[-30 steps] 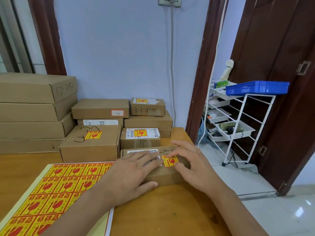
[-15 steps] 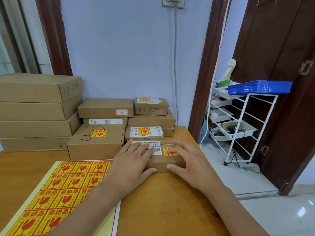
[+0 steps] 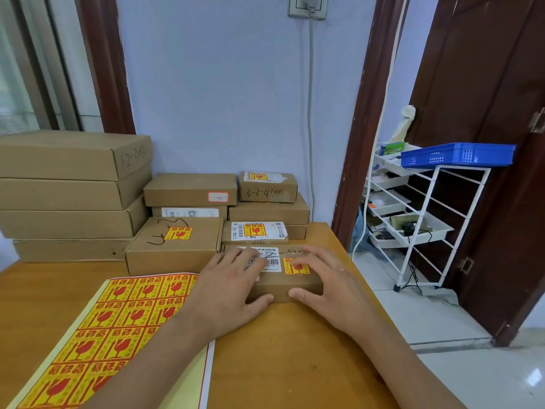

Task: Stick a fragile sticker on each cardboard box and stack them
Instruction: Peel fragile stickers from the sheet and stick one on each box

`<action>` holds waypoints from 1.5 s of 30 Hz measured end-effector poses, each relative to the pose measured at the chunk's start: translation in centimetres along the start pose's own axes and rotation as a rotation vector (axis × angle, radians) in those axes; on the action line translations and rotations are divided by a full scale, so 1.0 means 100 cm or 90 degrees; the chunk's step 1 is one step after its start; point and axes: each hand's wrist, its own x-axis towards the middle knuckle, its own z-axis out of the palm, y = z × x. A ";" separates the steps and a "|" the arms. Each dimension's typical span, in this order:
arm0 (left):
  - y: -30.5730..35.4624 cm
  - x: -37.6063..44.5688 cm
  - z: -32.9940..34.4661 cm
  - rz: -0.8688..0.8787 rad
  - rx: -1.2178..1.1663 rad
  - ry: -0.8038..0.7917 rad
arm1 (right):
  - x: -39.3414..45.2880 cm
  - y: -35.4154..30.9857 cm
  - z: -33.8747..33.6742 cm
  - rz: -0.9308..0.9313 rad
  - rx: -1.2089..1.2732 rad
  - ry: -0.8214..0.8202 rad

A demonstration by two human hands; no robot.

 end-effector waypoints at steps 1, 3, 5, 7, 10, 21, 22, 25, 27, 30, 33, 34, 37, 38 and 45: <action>-0.001 0.000 0.000 -0.002 -0.006 0.004 | 0.000 0.000 0.001 -0.003 0.004 0.002; -0.001 -0.001 -0.002 -0.001 -0.010 0.008 | -0.001 -0.002 0.001 -0.012 -0.002 0.006; -0.001 -0.002 -0.003 -0.003 -0.009 0.009 | -0.002 -0.005 0.000 -0.018 -0.026 0.013; 0.003 0.000 -0.006 -0.017 -0.022 0.010 | -0.004 -0.006 -0.002 -0.018 -0.044 0.012; 0.009 -0.001 -0.009 -0.042 -0.031 0.014 | -0.005 -0.007 -0.004 -0.017 -0.055 0.006; -0.061 0.068 -0.076 -0.108 -0.027 0.040 | -0.004 -0.007 -0.005 -0.005 -0.068 -0.010; -0.078 0.077 -0.076 -0.144 0.009 0.063 | -0.004 -0.007 -0.005 -0.006 -0.066 -0.010; -0.119 0.093 -0.066 -0.248 0.096 0.000 | -0.003 -0.007 -0.005 -0.008 -0.058 -0.003; -0.133 0.095 -0.052 -0.277 0.142 -0.077 | -0.003 -0.006 -0.006 0.007 -0.053 0.002; -0.145 0.098 -0.042 -0.328 0.113 -0.025 | 0.000 -0.004 -0.003 0.025 -0.049 0.006; -0.155 0.103 -0.042 -0.318 0.167 0.024 | 0.001 -0.003 0.000 0.029 -0.061 0.002; -0.155 0.102 -0.044 -0.306 0.179 0.020 | 0.001 -0.003 0.000 0.029 -0.065 0.006; -0.150 0.094 -0.059 -0.271 0.191 0.046 | 0.002 -0.003 0.001 0.038 -0.060 0.011; -0.146 0.091 -0.070 -0.259 0.192 0.068 | 0.002 -0.002 0.002 0.040 -0.058 0.013; -0.069 -0.003 -0.178 -0.063 0.171 0.188 | -0.005 -0.010 -0.003 0.071 -0.097 0.017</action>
